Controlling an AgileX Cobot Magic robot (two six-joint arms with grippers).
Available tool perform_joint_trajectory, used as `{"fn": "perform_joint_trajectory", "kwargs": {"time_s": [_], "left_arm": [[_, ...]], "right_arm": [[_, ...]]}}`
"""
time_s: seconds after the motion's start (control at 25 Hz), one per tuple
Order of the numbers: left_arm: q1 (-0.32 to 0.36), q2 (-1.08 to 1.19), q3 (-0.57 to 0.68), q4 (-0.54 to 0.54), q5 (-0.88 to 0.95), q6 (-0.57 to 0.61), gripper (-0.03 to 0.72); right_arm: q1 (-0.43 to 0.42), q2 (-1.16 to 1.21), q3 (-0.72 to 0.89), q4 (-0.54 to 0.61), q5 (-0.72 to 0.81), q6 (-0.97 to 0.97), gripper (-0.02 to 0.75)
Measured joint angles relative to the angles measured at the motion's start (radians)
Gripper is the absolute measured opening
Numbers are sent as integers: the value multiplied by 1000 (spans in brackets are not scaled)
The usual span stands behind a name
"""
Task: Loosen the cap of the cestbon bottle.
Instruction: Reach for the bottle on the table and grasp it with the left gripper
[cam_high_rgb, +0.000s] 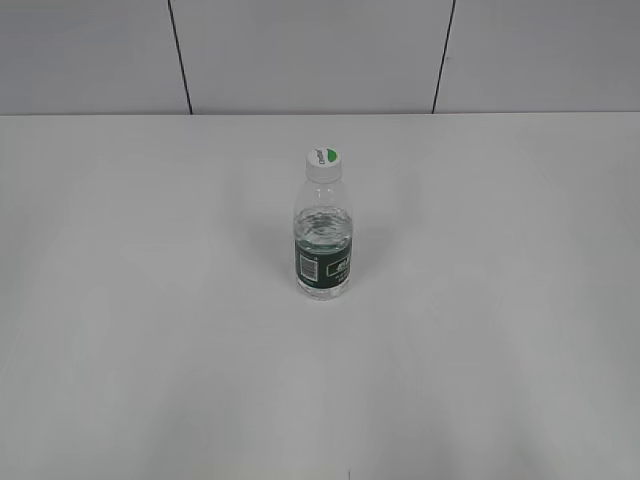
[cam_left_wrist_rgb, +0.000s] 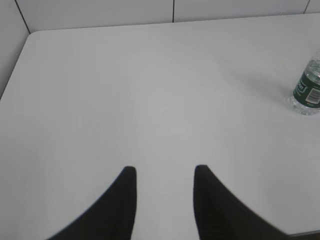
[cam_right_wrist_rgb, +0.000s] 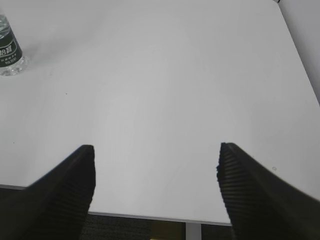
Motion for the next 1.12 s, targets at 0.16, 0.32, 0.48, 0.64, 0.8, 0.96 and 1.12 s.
{"fn": "perform_joint_trajectory", "kwargs": {"time_s": [0.16,0.32,0.48,0.64,0.8,0.96,1.12], "left_arm": [[0,0,0,0,0,0,241],[0,0,0,0,0,0,241],[0,0,0,0,0,0,242],[0,0,0,0,0,0,242],[0,0,0,0,0,0,242],[0,0,0,0,0,0,266],[0,0,0,0,0,0,412]], "right_arm": [[0,0,0,0,0,0,582],[0,0,0,0,0,0,582],[0,0,0,0,0,0,582],[0,0,0,0,0,0,582],[0,0,0,0,0,0,582],[0,0,0,0,0,0,582],[0,0,0,0,0,0,582]]}}
